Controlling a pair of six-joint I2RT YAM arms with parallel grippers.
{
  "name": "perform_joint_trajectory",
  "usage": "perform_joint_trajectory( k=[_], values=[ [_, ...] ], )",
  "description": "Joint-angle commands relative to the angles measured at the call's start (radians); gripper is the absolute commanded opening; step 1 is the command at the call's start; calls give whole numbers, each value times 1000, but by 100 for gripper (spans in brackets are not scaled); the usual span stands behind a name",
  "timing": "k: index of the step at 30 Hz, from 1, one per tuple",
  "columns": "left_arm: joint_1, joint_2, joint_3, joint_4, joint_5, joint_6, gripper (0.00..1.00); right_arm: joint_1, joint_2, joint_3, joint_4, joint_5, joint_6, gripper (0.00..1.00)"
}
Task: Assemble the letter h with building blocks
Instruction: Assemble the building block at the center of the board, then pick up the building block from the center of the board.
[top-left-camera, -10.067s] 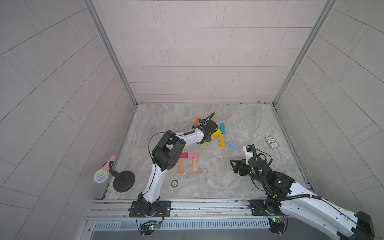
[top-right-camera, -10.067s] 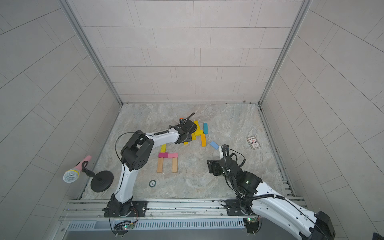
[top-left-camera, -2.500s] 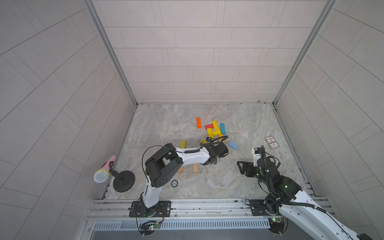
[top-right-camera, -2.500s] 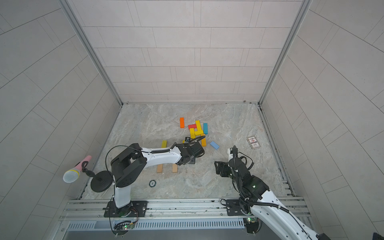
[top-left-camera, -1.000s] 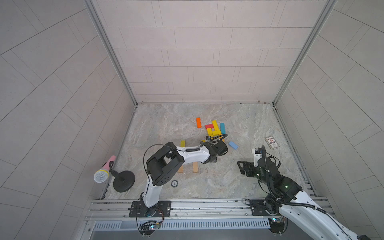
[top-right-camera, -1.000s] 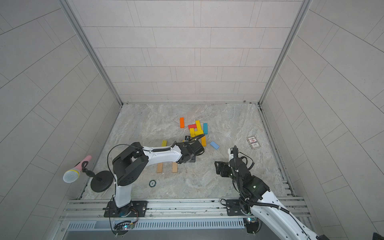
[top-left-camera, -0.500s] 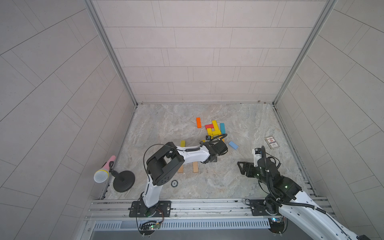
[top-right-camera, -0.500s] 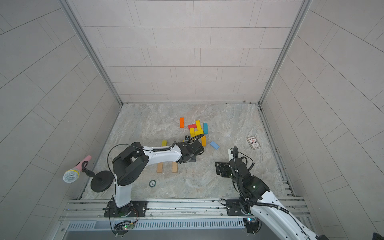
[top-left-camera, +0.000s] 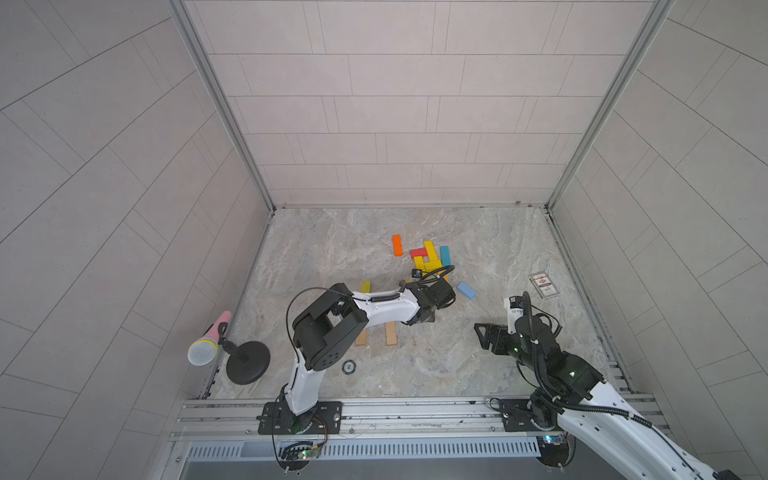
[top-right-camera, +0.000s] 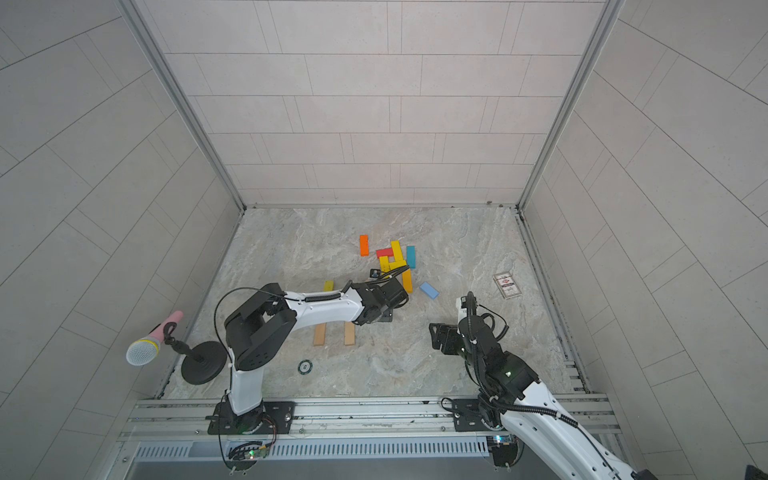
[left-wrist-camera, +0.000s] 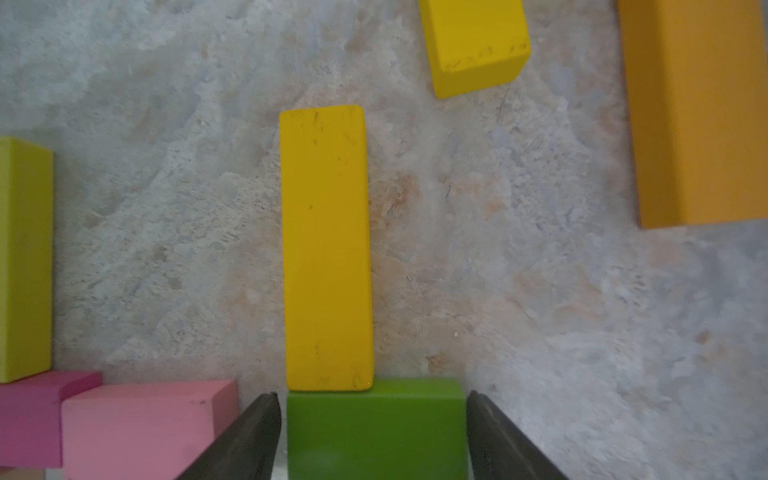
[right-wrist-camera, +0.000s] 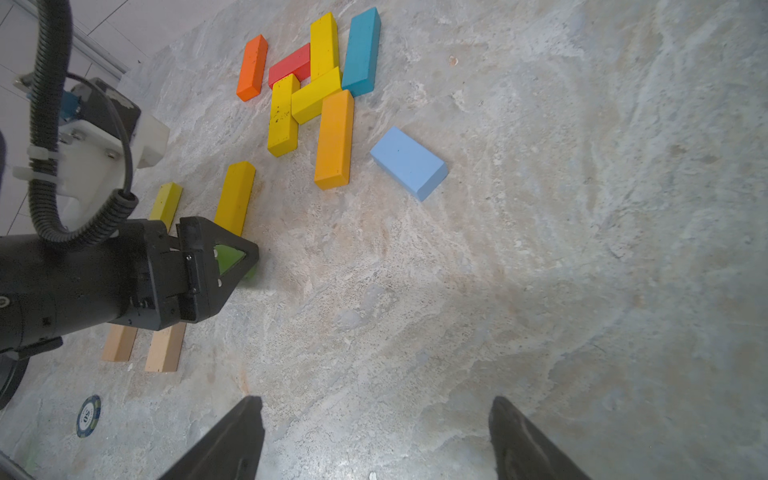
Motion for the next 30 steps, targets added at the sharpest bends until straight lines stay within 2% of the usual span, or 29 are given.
perform_joint_trajectory(
  k=[1,7,11,13,20,22,26,30],
  values=[
    [9,-31,38,-26,-36,9,79,-7,-9,-8,-13,5,7,89],
    [10,-108,136,-39,-57,70,81,-6,-42,-17,-12,7,8,91],
    [10,-223,161,-32,-33,115,86,-6,-84,-37,15,-10,17,92],
    [10,-313,135,-16,-19,147,100,-7,-103,-52,50,-40,23,93],
    [10,-678,-115,71,-3,302,100,-5,-71,-63,137,-142,26,93],
    [10,-796,-193,73,-6,324,100,0,-24,-63,193,-173,52,91],
    [10,-1017,-354,62,-41,318,100,19,176,-24,309,-176,69,87],
    [12,-1184,-462,19,-54,320,100,79,435,121,333,-166,37,79]
  ],
)
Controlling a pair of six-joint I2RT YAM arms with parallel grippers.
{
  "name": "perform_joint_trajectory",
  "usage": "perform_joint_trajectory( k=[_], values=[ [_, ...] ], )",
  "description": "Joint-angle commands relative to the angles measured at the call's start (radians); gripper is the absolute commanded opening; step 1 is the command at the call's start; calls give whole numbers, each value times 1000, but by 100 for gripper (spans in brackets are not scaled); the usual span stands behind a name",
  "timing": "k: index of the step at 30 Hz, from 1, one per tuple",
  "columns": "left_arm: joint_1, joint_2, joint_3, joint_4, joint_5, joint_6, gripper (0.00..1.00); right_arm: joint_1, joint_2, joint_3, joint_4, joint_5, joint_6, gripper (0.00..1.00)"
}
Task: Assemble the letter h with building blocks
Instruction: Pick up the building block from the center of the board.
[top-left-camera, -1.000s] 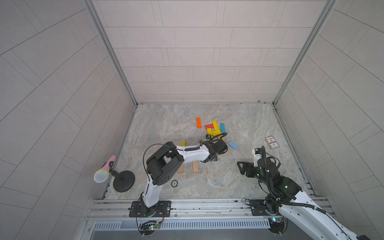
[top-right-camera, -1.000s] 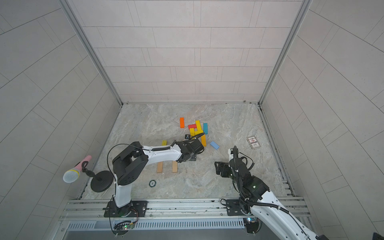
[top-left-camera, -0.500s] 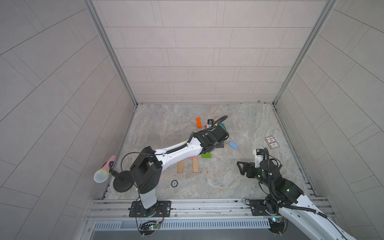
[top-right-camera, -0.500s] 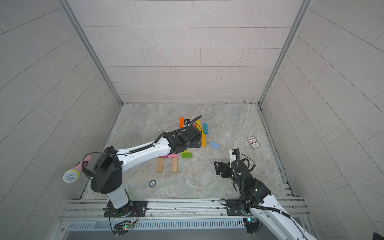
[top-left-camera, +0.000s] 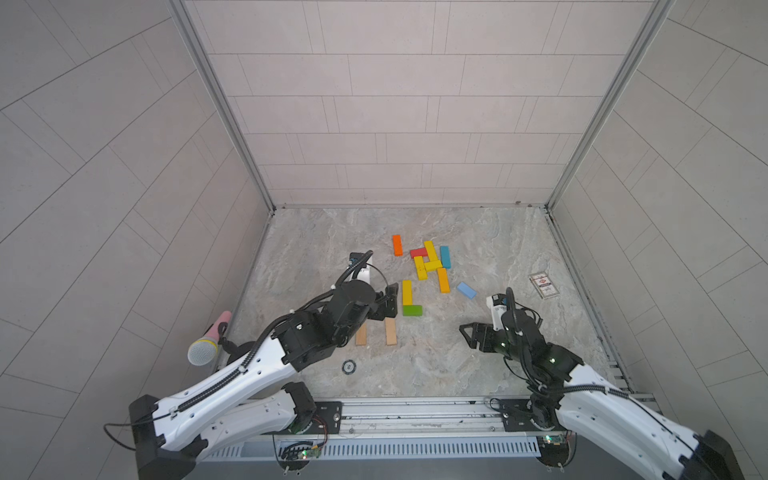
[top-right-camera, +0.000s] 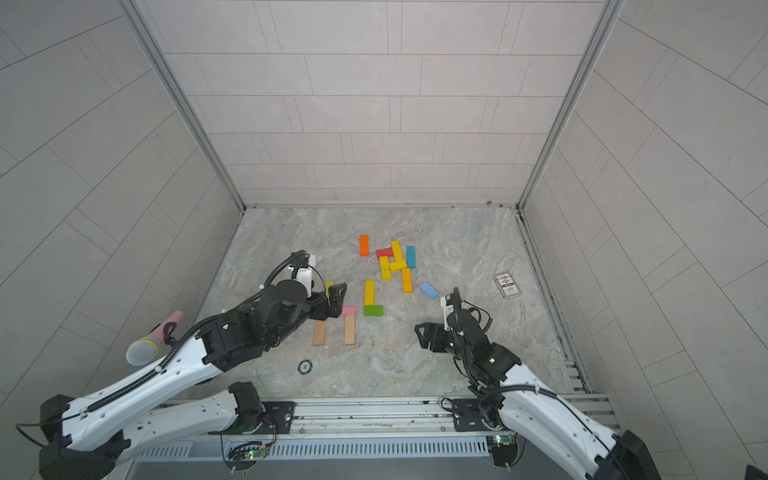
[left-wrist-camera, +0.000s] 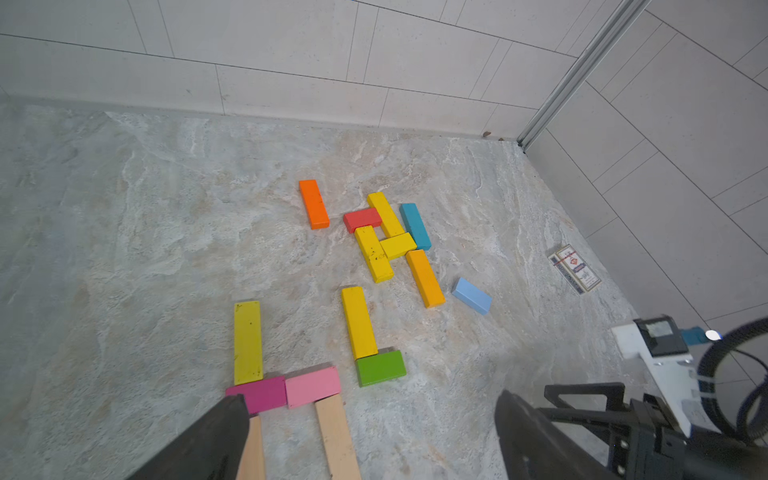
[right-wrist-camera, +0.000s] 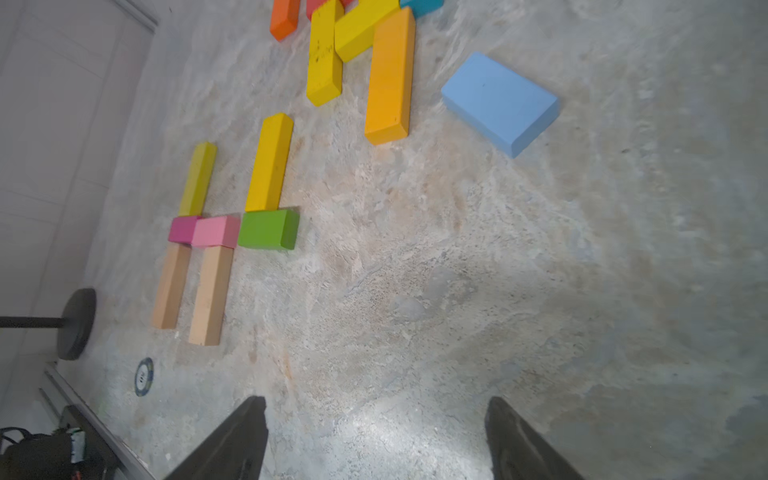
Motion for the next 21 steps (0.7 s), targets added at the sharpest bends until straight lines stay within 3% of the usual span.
perform_joint_trajectory(
  k=[1,5,8,11,16,21],
  values=[
    [2,-110,-52,-57,-48,26,100,60,168,137,73,-1,-21,77],
    [2,-205,-35,-140,-89,-17,100,175,400,290,94,46,-30,77],
    [4,-270,5,-185,-56,5,100,178,503,385,75,136,-23,80],
    [2,-323,18,-225,-38,19,100,129,593,521,-64,242,-56,77],
    [3,-365,25,-300,-63,53,100,-5,775,691,-174,205,-93,68],
    [3,-393,48,-350,-91,108,100,-66,904,819,-250,284,-146,66]
  ],
)
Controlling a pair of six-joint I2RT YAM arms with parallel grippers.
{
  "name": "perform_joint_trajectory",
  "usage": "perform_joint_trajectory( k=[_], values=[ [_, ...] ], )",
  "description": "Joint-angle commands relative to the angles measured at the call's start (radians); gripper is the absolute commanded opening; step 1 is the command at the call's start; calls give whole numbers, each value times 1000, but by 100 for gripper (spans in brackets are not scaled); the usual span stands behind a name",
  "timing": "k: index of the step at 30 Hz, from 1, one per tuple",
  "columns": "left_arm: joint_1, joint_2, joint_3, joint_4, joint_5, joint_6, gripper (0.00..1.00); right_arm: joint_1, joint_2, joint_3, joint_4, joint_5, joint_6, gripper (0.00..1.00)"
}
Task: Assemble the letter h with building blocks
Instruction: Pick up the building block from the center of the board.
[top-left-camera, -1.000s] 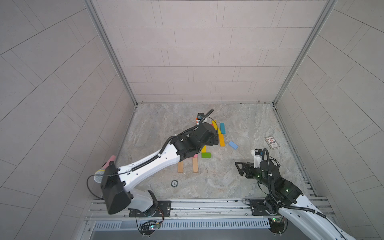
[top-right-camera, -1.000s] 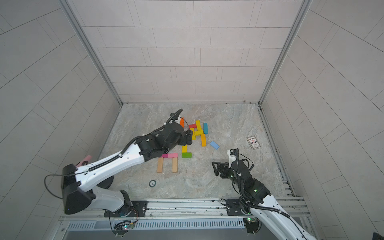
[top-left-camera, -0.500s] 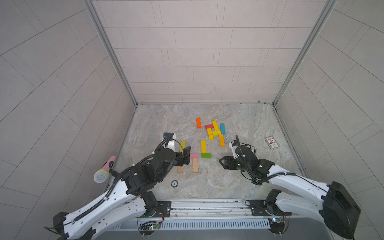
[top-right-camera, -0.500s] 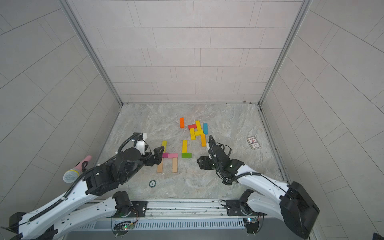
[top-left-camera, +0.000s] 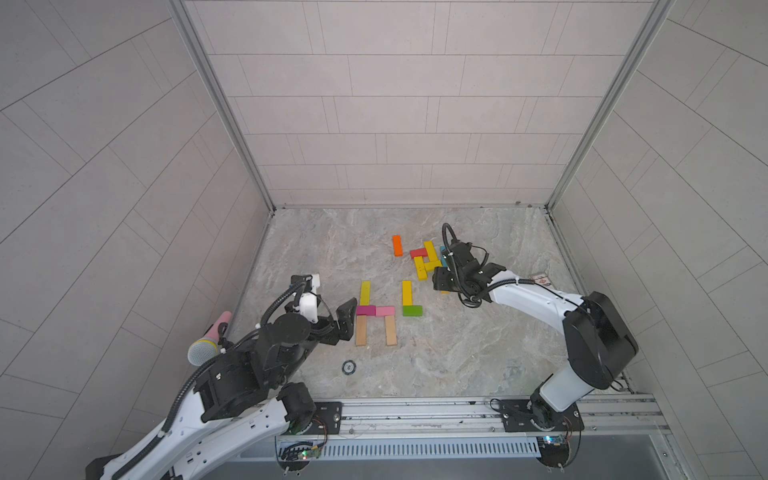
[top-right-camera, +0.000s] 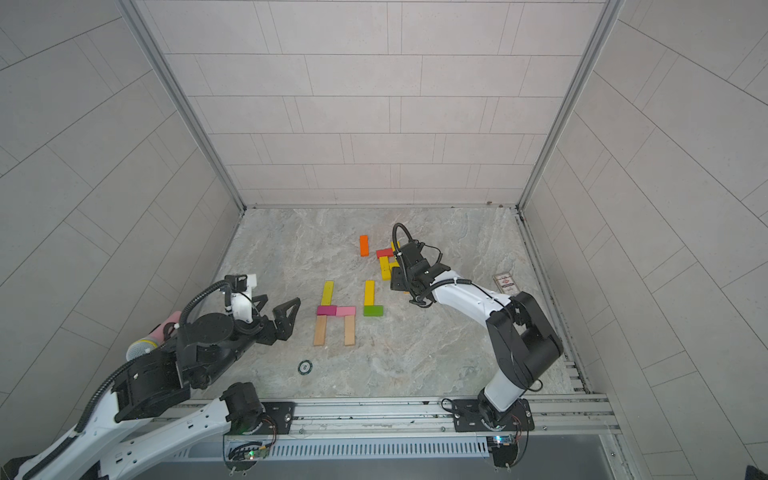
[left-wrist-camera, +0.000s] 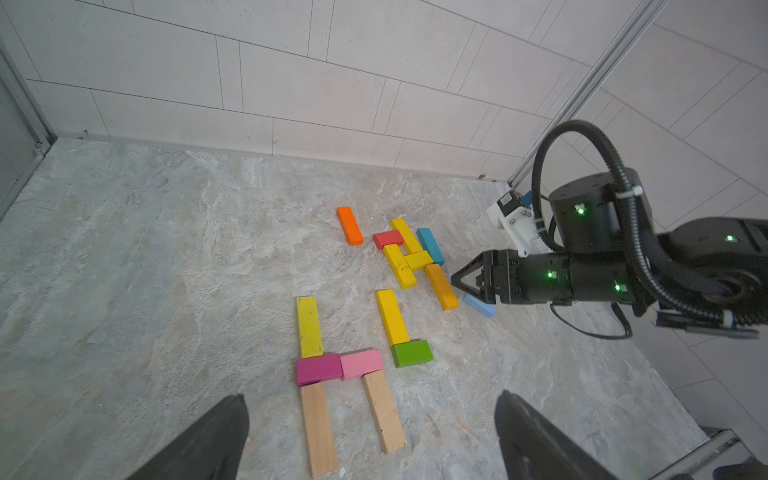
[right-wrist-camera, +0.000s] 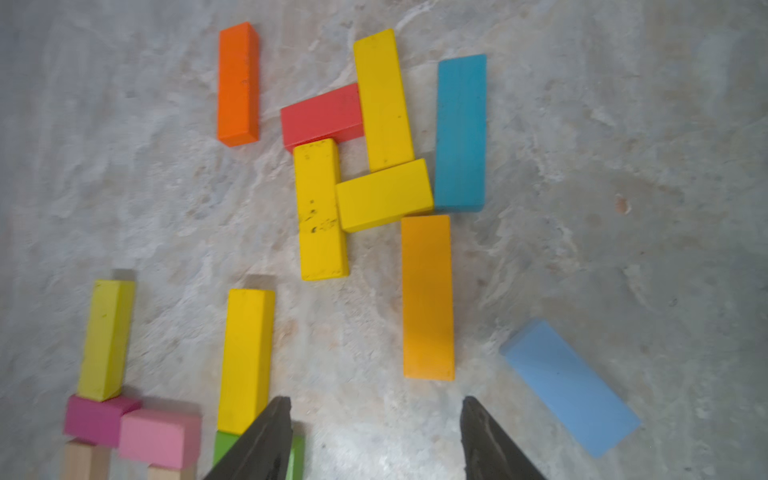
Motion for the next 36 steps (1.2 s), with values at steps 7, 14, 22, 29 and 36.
perform_joint_trajectory(
  k=[7,14,22,29,36],
  values=[
    [3,-55,1,-72,-77,76,100,-118,120,143,-194,127,-67,64],
    [3,-54,-14,-70,-64,85,100,-157,113,64,-168,140,-64,74],
    [3,-65,-23,-67,-59,89,100,-177,125,-5,-112,32,-111,78],
    [3,-65,-23,-67,-60,90,100,-162,119,-34,-107,3,-118,72],
    [3,-70,-25,-69,-63,88,100,-158,132,-43,-142,33,-91,47]
  ],
)
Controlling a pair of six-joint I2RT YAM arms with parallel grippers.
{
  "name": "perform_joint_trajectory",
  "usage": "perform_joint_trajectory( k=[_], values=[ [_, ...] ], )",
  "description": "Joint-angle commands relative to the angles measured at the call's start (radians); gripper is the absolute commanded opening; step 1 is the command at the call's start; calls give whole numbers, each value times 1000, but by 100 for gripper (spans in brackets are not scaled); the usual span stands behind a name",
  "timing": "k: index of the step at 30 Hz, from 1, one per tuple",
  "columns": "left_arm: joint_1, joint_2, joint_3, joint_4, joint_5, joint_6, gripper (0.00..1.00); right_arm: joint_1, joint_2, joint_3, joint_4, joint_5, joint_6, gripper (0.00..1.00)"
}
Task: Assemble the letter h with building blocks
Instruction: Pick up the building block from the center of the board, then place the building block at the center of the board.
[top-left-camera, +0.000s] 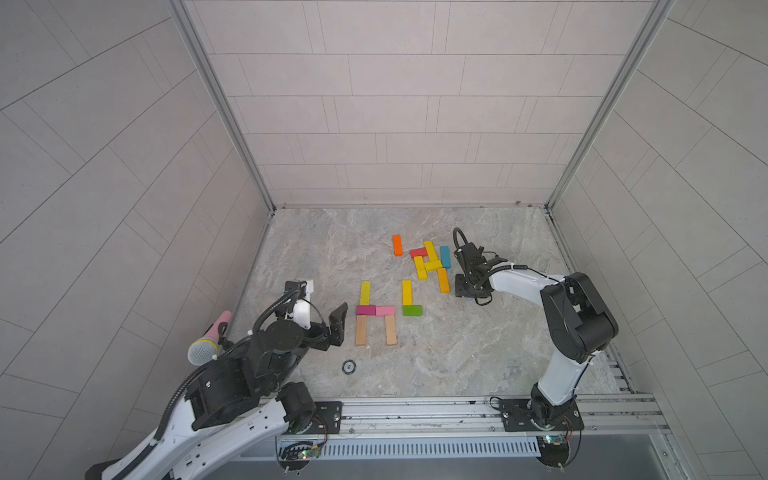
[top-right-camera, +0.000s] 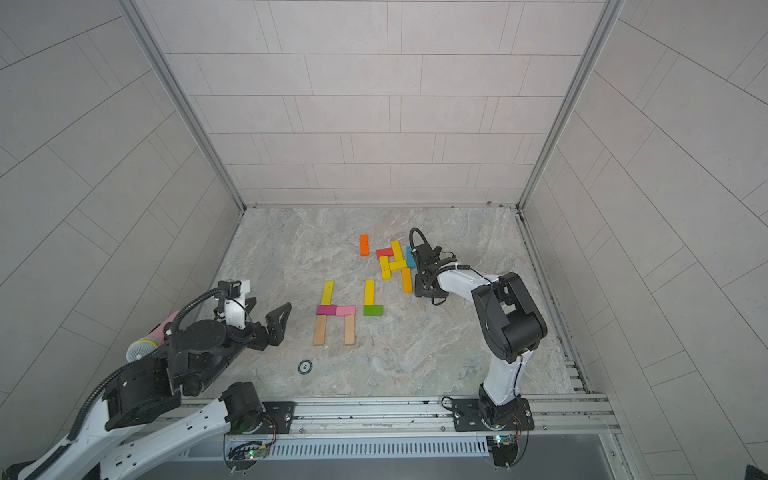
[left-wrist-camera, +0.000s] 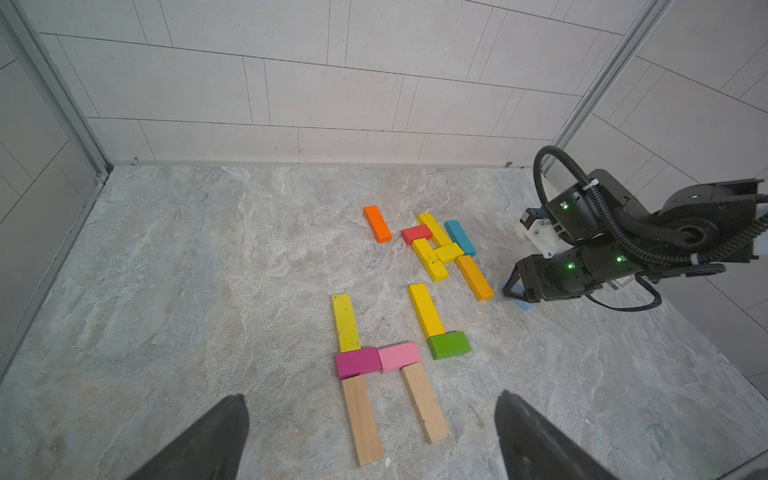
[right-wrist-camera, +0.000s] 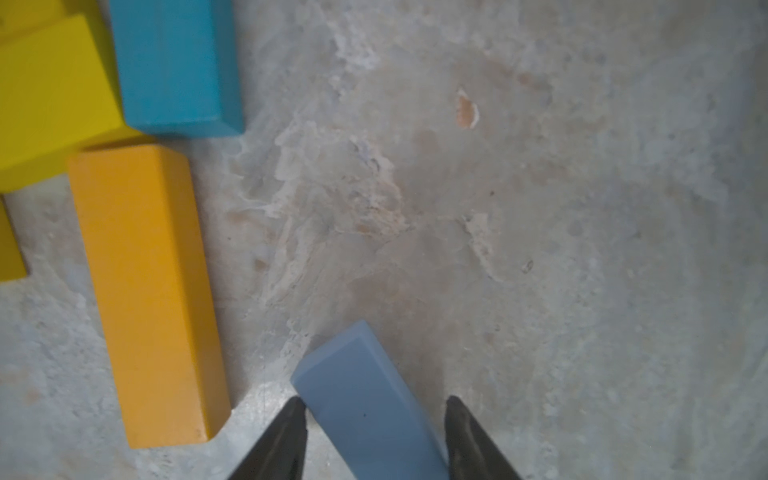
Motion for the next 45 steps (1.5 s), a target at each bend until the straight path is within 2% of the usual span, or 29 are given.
perform_joint_trajectory(
  k=[1,5,11,18,27,33,35,38,41,45],
  values=[
    [3,-12,-10,-14,-14,15,100,4,9,-20,-32,28,21,45],
    [3,-10,-10,-15,-13,15,100,6,-39,-71,-13,22,58,35],
    [3,-6,-12,-16,-9,12,100,67,-200,-175,-3,21,100,28],
    [3,-9,-13,-15,-7,9,100,247,-378,-266,-28,-24,59,28],
    [3,1,-10,-22,-20,9,100,420,-380,-335,-7,-63,18,30],
    [3,-2,-9,-22,-32,13,100,437,-385,-362,5,-61,32,38],
    [3,-4,-7,-23,-35,13,100,442,-390,-361,2,-61,39,52],
    [3,-9,-9,-22,-36,12,100,448,-423,-351,-18,-59,55,65],
    [2,-10,-9,-21,-35,10,100,465,-483,-338,-35,-72,80,70],
    [3,-10,-9,-20,-30,10,100,512,-513,-359,44,-216,146,71]
  ],
)
